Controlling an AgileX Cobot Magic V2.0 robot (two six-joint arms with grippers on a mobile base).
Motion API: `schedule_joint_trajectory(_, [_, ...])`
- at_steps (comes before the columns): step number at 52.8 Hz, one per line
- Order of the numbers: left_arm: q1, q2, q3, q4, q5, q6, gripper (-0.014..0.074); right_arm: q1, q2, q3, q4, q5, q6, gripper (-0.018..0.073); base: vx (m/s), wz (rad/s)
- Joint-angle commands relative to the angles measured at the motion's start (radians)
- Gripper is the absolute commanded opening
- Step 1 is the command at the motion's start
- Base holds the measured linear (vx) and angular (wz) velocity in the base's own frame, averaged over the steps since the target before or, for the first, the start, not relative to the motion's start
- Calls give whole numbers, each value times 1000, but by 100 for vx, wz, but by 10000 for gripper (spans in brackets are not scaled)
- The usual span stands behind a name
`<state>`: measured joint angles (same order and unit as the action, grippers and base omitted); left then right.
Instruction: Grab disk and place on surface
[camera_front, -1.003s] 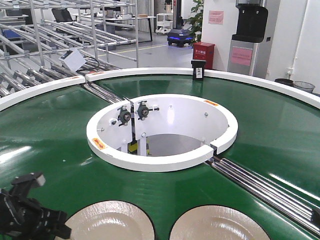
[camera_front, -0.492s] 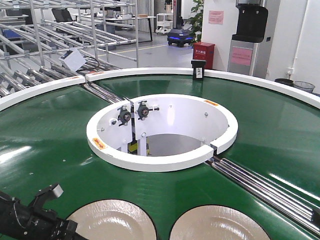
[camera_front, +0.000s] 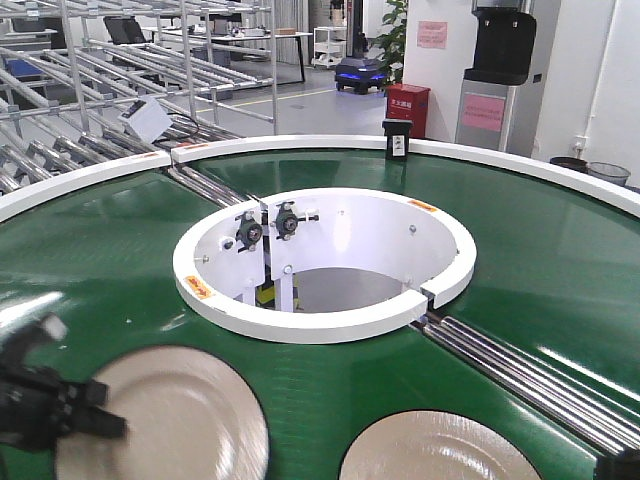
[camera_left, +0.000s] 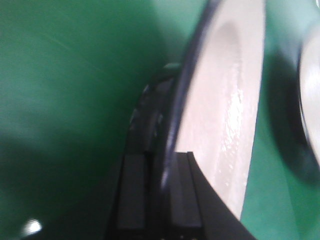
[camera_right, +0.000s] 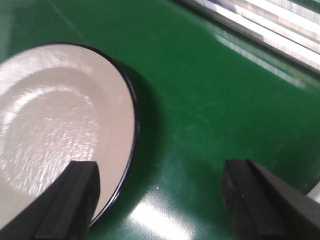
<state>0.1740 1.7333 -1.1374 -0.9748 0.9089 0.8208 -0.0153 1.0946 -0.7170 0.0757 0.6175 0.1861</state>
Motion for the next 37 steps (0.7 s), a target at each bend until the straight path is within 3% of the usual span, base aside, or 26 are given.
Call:
schedule_joint_trajectory(1, [42, -129, -27, -98, 13, -33, -8, -78, 117, -90, 122, -19, -86, 540, 0, 0])
schedule_joint_trajectory(6, [64, -178, -27, -102, 12, -94, -8, -139, 236, -131, 331, -30, -298, 540, 0, 0])
schedule_joint_trajectory(12, [63, -210, -27, -104, 10, -109, -8, -173, 371, -169, 621, 13, -651, 540, 0, 0])
schedule_joint_trajectory(21, [63, -216, -26, -103, 20, -126, -8, -173, 526, -182, 934, 101, -941, 540, 0, 0])
schedule_joint_trajectory(27, [63, -216, -26, -103, 23, -127, -8, -173, 593, -182, 1031, 125, -1041, 540, 0, 0])
schedule_joint_trajectory(37, [63, -216, -26, -106, 24, -127, -8, -172, 643, -182, 1057, 159, -1075, 540, 0, 0])
